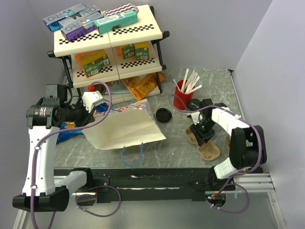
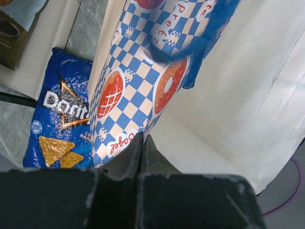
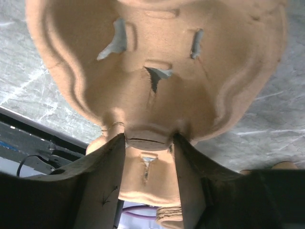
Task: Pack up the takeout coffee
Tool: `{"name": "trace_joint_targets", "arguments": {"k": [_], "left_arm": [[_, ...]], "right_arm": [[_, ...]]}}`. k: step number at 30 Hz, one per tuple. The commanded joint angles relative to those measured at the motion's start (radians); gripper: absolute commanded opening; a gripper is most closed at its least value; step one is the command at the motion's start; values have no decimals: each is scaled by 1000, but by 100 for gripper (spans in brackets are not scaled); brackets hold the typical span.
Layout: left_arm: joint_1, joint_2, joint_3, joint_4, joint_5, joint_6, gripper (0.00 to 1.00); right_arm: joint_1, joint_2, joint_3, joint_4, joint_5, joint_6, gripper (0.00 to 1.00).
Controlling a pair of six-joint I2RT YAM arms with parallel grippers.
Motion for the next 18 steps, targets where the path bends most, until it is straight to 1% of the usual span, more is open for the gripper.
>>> {"name": "trace_joint_targets", "arguments": {"k": [1,2,5,8,10,11,12,13,14,16,17,18], "left_arm": [[-28,5,4,-23,16,37,1],[-29,8,9,-23,21,41,1],[-33,21,18,-23,30,51,1],[-35,39,35,-20,36,60,1],[-33,68,53,-18,49,59,1],[-33,79,75,-18,53,53,1],[-33,91,84,-15,55,44,1],[-33,111,93,-13,61,39,1],[-35,120,106,-15,72,39,1],[-36,137,110,-13,81,36,1],[-38,142,110,-12,90,34,1],[-42,145,110,-7,90,36,1]], "right_arm": [[-1,4,29,22,13,27,45],[-3,-3,31,17,9,27,40],[-3,-52,45,-23,-1,17,32],[-3,-147,45,-80,-21,-19,28],[-1,-230,51,-135,-63,-42,26],[0,-259,55,-156,-80,-60,23],[-1,-285,66,-178,-131,-75,22],[0,-330,74,-199,-158,-91,19],[0,-351,95,-250,-185,-127,13],[2,-420,118,-296,-272,-170,11],[2,-446,146,-322,-300,-203,3],[3,-468,166,-336,-324,-218,0]]}}
